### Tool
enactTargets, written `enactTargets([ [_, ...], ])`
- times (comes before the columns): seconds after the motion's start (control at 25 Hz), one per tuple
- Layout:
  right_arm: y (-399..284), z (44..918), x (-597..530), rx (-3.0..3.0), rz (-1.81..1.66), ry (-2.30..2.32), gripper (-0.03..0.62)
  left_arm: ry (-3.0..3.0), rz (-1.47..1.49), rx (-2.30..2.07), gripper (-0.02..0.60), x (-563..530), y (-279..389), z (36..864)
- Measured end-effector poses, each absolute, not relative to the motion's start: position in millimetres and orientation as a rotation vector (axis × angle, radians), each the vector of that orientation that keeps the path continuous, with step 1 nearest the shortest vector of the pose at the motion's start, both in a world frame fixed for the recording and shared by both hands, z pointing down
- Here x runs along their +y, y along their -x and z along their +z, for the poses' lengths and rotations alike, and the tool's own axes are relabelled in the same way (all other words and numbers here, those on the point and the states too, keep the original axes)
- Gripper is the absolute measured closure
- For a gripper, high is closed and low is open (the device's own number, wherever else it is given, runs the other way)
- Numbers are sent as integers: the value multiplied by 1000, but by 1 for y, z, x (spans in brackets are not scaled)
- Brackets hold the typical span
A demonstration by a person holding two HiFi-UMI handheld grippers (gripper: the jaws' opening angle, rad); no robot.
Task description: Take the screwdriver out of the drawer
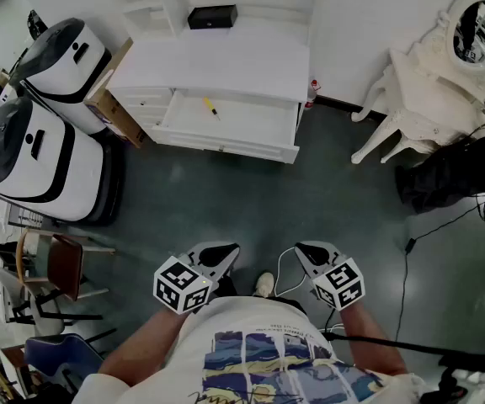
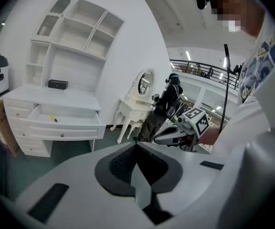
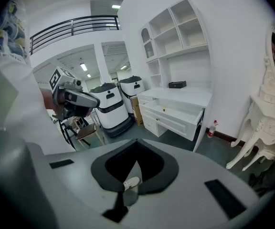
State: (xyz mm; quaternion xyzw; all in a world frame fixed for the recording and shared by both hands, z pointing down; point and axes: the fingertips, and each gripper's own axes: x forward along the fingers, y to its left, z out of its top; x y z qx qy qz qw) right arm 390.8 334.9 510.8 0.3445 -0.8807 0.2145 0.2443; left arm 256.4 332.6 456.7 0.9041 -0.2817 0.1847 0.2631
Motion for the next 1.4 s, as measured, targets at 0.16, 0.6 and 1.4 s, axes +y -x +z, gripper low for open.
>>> enactTargets([
  [0.16, -382, 511, 329, -2410, 579, -926, 569, -2446, 508, -775, 568, 327, -248, 456],
  [0.6, -352, 522, 310, -2425, 609, -839, 569, -2411, 507, -850, 568, 316, -219, 452],
  [1.4, -185, 525, 128, -2309, 658, -960, 565, -2487, 381, -730, 568, 152, -41, 448],
])
